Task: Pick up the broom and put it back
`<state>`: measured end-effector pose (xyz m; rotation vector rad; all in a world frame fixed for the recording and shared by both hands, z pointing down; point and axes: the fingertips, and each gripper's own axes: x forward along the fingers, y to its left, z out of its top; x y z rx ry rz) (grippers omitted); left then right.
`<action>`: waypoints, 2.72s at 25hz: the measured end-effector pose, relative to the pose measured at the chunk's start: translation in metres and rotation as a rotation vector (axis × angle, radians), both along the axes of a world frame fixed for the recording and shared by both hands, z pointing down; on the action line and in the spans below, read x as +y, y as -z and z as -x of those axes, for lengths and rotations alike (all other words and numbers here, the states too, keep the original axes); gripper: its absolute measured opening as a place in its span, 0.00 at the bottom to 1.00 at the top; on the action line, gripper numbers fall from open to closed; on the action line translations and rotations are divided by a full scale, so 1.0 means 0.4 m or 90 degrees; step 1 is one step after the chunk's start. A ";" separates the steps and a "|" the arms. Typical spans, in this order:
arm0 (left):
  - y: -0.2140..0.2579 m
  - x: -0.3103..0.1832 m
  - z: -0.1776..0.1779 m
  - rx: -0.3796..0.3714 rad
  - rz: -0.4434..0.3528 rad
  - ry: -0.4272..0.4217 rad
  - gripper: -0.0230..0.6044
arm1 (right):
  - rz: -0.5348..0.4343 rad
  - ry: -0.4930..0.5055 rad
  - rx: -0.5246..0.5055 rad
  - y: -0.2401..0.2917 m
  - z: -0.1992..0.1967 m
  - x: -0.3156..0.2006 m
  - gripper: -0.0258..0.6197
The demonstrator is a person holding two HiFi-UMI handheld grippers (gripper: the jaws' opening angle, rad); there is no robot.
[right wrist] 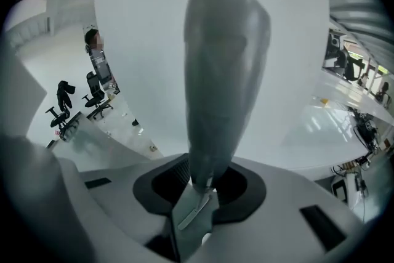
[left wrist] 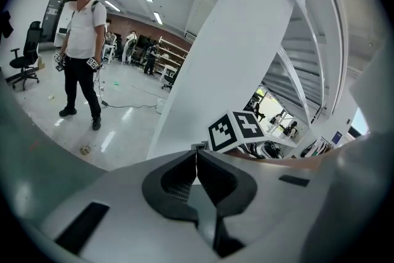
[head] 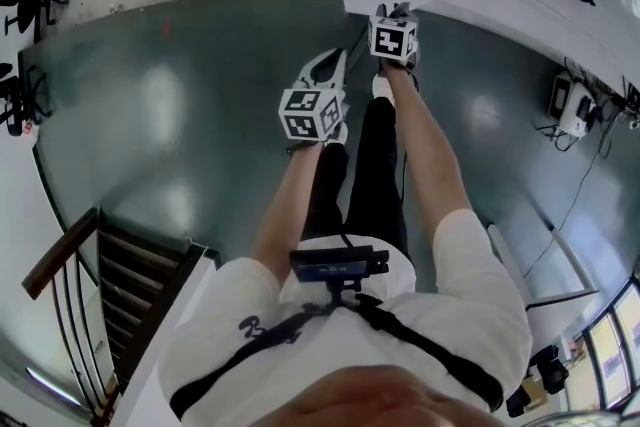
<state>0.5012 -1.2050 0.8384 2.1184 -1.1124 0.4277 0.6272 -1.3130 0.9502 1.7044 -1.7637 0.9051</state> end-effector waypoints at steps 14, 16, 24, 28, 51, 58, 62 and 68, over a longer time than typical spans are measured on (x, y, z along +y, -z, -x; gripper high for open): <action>-0.024 0.023 -0.015 0.010 0.015 -0.001 0.06 | 0.048 0.070 -0.046 -0.057 0.037 0.026 0.33; -0.017 0.022 -0.013 0.011 0.013 0.003 0.06 | 0.061 0.061 -0.049 -0.063 0.029 0.051 0.33; 0.072 0.036 0.024 0.022 -0.013 0.012 0.06 | 0.018 0.064 -0.051 0.060 0.040 0.163 0.33; 0.159 0.054 0.031 0.025 -0.041 0.015 0.06 | -0.041 0.079 -0.041 0.202 0.055 0.245 0.33; 0.858 0.104 0.124 0.054 -0.375 -0.043 0.06 | -0.460 0.052 -0.051 1.125 0.203 0.422 0.21; 0.953 0.149 0.139 0.072 -0.426 -0.043 0.06 | -0.529 0.050 -0.024 1.277 0.221 0.482 0.11; 0.963 0.167 0.135 0.078 -0.429 -0.051 0.06 | -0.545 0.035 -0.029 1.309 0.219 0.501 0.05; 0.975 0.185 0.134 0.080 -0.436 -0.062 0.06 | -0.549 0.035 -0.016 1.320 0.234 0.518 0.05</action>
